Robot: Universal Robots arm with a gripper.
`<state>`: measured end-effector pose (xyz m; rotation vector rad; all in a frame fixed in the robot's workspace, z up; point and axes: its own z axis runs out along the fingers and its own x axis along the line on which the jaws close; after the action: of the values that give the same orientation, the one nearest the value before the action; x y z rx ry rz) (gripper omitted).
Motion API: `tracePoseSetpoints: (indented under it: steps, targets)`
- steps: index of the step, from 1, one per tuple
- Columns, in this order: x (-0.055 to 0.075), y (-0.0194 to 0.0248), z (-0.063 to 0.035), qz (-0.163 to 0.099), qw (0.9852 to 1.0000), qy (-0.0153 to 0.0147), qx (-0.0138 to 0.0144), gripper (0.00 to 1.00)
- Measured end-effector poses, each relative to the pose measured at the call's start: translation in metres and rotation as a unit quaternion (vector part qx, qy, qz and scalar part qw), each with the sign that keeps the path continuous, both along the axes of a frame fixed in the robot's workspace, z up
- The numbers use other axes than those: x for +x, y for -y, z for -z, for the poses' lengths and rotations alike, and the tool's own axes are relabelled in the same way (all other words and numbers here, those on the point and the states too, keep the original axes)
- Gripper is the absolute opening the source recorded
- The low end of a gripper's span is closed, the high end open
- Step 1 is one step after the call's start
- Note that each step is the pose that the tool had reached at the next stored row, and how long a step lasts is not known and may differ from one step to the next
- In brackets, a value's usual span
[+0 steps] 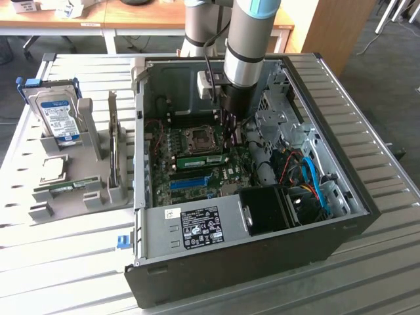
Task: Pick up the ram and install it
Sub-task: 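Press down the ram until it locks into place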
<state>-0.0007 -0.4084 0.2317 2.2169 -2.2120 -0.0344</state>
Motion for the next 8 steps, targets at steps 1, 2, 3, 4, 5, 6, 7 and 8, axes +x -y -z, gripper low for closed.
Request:
tracePoseSetpoints:
  steps: [1, 2, 3, 4, 5, 6, 7, 8]
  targets:
    - [0.0000, 0.0000, 0.0000, 0.000, 1.0000, 0.0000, 0.0000, 0.11]
    - [0.0000, 0.0000, 0.0000, 0.000, 1.0000, 0.0000, 0.0000, 0.11]
    - [0.0000, 0.0000, 0.0000, 0.000, 1.0000, 0.0000, 0.0000, 0.11]
    - [-0.0004, 0.0000, 0.0000, 0.000, 1.0000, 0.0000, 0.0000, 0.11]
    - [-0.0014, 0.0000, 0.0000, 0.000, 1.0000, 0.0000, 0.0000, 0.11]
    - [-0.0035, 0.0000, 0.0000, 0.000, 1.0000, 0.0000, 0.0000, 0.11]
    - [-0.0057, 0.0000, 0.0000, 0.000, 1.0000, 0.0000, 0.0000, 0.11]
    - [-0.0084, 0.0000, 0.0000, 0.000, 1.0000, 0.0000, 0.0000, 0.11]
